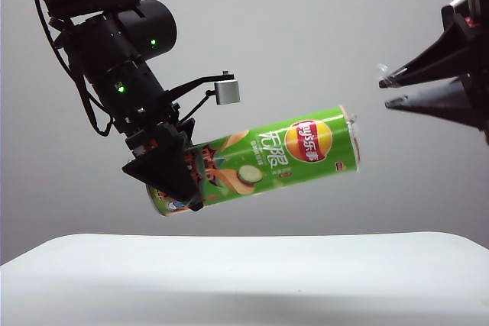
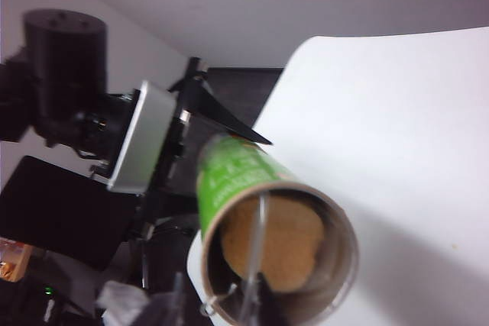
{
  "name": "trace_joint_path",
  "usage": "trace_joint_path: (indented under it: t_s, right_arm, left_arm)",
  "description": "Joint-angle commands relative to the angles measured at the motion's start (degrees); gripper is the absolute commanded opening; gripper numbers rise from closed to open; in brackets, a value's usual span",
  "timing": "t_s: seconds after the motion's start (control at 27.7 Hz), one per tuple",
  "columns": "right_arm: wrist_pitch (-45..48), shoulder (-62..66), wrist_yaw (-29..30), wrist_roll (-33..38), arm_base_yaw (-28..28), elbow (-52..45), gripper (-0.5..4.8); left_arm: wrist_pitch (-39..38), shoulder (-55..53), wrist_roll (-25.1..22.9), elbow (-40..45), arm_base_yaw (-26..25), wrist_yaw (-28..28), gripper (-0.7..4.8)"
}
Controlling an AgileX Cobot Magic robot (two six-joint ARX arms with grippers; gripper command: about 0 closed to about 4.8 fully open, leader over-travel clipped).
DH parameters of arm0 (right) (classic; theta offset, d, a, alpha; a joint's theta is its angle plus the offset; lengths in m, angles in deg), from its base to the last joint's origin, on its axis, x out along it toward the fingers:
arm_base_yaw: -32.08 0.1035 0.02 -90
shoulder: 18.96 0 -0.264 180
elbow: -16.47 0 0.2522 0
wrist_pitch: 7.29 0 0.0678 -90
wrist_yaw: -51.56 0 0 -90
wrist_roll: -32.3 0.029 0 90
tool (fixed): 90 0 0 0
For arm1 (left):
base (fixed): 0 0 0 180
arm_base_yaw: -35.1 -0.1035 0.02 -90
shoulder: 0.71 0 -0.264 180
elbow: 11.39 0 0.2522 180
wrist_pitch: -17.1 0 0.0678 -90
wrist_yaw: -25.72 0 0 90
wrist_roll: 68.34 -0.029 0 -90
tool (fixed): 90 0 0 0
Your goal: Pick up the green tub of chips from the desk, pull out the transparent container with the chips inside partially, and then place the chips back on the desk.
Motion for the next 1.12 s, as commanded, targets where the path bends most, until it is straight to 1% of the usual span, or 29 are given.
trace_joint_path:
  t_s: [0.04, 0.14, 0.25, 0.32, 0.43, 0.58, 0.61, 0.65, 0.69, 0.83, 0.87, 0.9, 0.94, 1.05, 1.08, 1.12]
  right_arm:
    - [1.2, -0.2, 3.0, 1.2, 0.1, 0.3, 1.08]
    - [0.8, -0.2, 3.7, 1.2, 0.7, 0.3, 1.06]
    - [0.1, -0.2, 2.6, 1.2, 2.3, 0.3, 1.03]
    - [0.1, -0.2, 2.3, 1.1, 3.5, 0.3, 1.03]
    - [0.2, 0.2, 0.2, 0.9, 5.1, 0.3, 1.03]
    - [0.3, 1.7, -0.1, 0.9, 5.7, 0.6, 1.02]
    - [0.3, 2.1, -0.1, 0.9, 5.7, 0.6, 1.01]
    - [0.3, 2.8, -0.1, 0.9, 5.7, 0.6, 0.83]
    - [0.3, 3.1, -0.2, 0.9, 5.7, 0.6, 0.83]
    - [0.8, 3.8, -0.2, 0.5, 5.6, 0.7, 0.84]
    - [1.5, 3.8, -0.2, 0.5, 5.5, 0.9, 0.83]
    - [2.1, 3.8, -0.4, 0.5, 5.5, 0.9, 0.83]
    - [2.1, 3.8, -0.4, 0.5, 5.5, 0.9, 0.84]
    - [2.3, 3.8, -0.3, 0.5, 5.5, 0.9, 0.84]
    - [2.8, 3.8, -0.1, 0.5, 5.4, 1.0, 0.84]
    - [3.7, 3.8, 0.1, 0.5, 5.3, 1.2, 0.84]
  left_arm:
    - [2.4, 0.3, -0.2, -0.2, 0.0, -3.4, 3.09]
    - [2.5, 0.3, -0.3, -0.2, 0.0, -4.3, 3.09]
    - [2.8, 0.3, -0.3, -0.2, 0.2, -6.4, 3.09]
    - [2.8, 0.3, -0.3, -0.2, 0.2, -6.6, 3.09]
    - [2.6, 0.3, -0.2, -0.2, 0.2, -8.2, 3.10]
    - [2.4, 0.3, -0.2, -0.2, 0.2, -8.9, 3.12]
    - [2.2, 0.3, -0.2, -0.2, 0.2, -9.0, 3.17]
    - [2.1, 0.3, -0.2, -0.2, 0.2, -10.7, 3.50]
    - [2.2, 0.3, -0.2, -0.2, 0.2, -11.0, 3.65]
    - [2.2, 0.3, -0.2, -0.2, 0.2, -9.8, 3.62]
    - [2.2, 0.3, -0.2, -0.2, 0.2, -8.6, 3.33]
    - [2.2, 0.3, -0.2, -0.2, 0.2, -8.4, 3.26]
    - [2.2, 0.3, -0.3, -0.2, 0.1, -8.4, 3.29]
    - [2.4, 0.3, -0.3, -0.2, 0.1, -8.5, 3.82]
    - [2.4, 0.3, -0.9, -0.2, 0.1, -8.5, 4.08]
    - [2.5, 0.2, -1.6, -0.2, 0.3, -8.5, 4.20]
